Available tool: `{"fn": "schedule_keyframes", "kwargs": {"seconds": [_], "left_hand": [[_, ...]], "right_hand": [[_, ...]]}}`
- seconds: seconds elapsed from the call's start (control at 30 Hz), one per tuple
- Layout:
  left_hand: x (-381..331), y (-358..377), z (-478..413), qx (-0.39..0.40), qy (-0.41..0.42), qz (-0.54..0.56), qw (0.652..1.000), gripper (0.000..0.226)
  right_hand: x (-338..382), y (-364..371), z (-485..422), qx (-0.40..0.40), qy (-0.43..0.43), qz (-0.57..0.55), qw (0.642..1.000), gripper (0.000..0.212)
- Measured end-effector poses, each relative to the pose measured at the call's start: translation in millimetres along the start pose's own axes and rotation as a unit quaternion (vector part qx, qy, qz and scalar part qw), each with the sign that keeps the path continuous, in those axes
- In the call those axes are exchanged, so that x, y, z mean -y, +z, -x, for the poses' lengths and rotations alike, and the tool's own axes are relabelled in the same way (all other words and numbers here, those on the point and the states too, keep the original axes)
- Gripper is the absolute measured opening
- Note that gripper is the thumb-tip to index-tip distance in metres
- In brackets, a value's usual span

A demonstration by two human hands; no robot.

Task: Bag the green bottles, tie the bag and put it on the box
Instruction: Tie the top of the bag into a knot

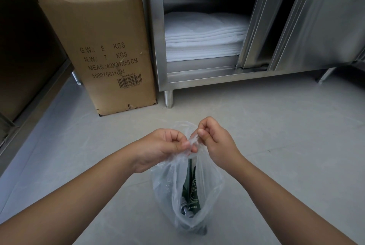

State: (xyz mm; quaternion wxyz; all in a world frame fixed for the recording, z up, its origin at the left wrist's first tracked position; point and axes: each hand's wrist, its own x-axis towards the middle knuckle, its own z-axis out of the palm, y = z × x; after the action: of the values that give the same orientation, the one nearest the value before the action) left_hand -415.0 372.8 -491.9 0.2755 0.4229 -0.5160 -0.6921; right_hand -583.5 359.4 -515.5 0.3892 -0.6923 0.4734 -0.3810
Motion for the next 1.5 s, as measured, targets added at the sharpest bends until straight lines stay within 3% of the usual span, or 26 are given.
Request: {"fn": "schedule_keyframes", "kwargs": {"seconds": [0.13, 0.33, 0.73, 1.03, 1.33, 1.5], "left_hand": [[2, 2, -2, -0.029, 0.026, -0.014, 0.999, 0.009], [4, 5, -3, 0.005, 0.025, -0.018, 1.0, 0.012], [6, 8, -8, -0.063, 0.056, -0.099, 0.991, 0.007], [20, 6, -18, -0.2, 0.117, -0.18, 0.956, 0.025], [24, 9, -21, -0.218, 0.119, -0.281, 0.927, 0.007], [24, 10, -21, -0.198, 0.091, -0.292, 0.931, 0.013]], "right_hand": [[-2, 4, -1, 0.0, 0.009, -0.039, 0.999, 0.03], [-3, 8, -1, 0.004, 0.011, -0.042, 0.999, 0.032], [-5, 3, -3, 0.022, 0.019, -0.105, 0.994, 0.025], [-6, -2, -2, 0.035, 0.018, -0.134, 0.99, 0.02], [-8, -9, -1, 0.085, 0.011, -0.154, 0.984, 0.025], [-7, -14, -1, 0.119, -0.009, -0.132, 0.984, 0.021]]}}
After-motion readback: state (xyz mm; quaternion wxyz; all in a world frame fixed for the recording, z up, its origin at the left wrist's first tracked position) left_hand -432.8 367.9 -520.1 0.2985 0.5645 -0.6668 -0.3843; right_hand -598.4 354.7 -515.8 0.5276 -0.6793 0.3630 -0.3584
